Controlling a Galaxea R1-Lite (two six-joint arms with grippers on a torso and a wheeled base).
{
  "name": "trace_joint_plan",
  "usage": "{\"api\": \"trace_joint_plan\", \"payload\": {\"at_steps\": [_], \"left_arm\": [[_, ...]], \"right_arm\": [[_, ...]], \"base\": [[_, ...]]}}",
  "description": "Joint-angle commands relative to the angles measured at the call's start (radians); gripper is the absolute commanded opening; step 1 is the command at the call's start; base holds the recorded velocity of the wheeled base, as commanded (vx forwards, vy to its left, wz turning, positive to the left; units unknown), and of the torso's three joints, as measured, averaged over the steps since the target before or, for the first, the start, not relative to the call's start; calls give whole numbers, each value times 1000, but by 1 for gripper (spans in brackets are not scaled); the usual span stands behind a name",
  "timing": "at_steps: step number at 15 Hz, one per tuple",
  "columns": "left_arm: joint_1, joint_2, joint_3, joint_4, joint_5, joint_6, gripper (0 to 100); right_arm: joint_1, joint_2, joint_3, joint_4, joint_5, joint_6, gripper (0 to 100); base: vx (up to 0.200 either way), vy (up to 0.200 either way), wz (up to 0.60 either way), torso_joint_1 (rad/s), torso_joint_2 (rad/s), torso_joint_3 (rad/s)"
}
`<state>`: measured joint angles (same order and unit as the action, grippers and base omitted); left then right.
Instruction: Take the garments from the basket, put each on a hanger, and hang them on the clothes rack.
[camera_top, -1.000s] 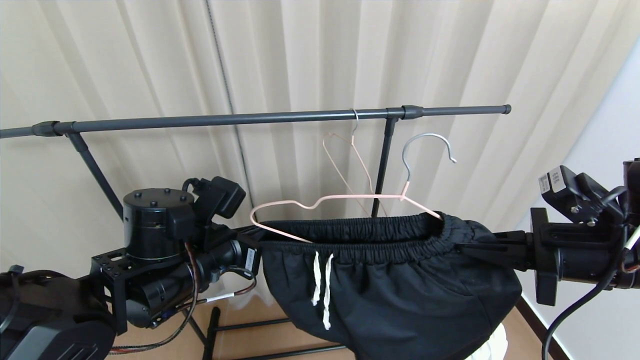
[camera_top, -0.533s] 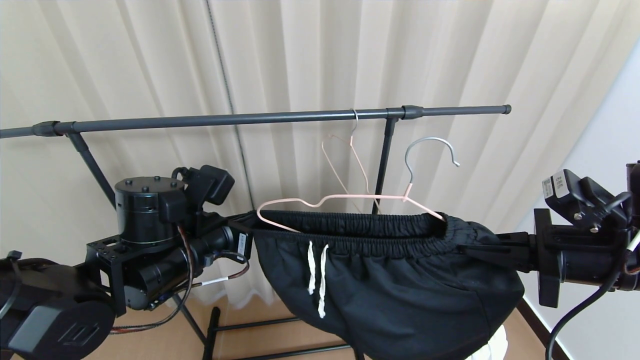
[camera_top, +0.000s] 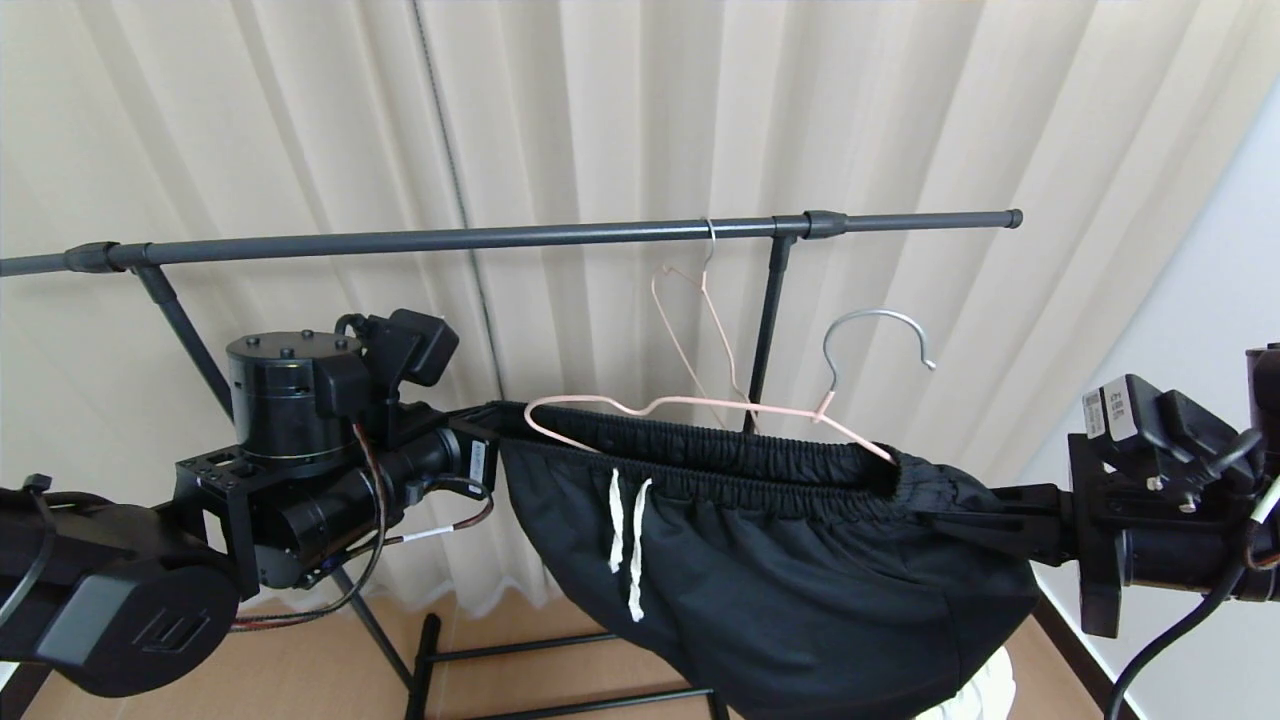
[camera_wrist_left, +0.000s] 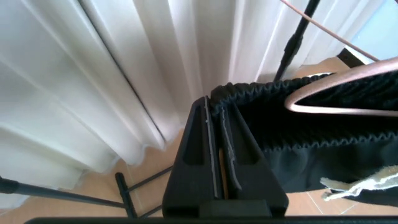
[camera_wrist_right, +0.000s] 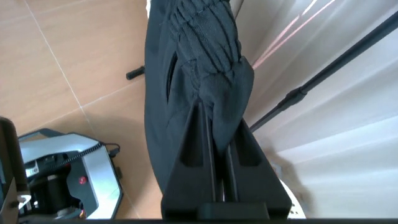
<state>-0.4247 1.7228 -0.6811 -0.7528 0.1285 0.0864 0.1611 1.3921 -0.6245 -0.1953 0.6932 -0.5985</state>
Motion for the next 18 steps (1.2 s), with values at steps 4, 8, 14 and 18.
{"api": "trace_joint_plan", "payload": {"at_steps": [4,8,14,18], "left_arm": [[-14,-3,-80,125,11,10,0],[-39,-29,-258,362,42,13,0],[-94,-58,-453,691,117,27,0],[-186,-63,-578,920,128,27,0]], "right_arm": [[14,11,14,2,-67,-14,0],[63,50,17,4,-142,-18,0],[69,76,12,4,-195,-20,0],[106,111,-23,-3,-235,-4,0]], "base": [[0,0,0,0,0,0],[0,0,0,0,0,0],[0,0,0,0,0,0],[0,0,0,0,0,0]]}}
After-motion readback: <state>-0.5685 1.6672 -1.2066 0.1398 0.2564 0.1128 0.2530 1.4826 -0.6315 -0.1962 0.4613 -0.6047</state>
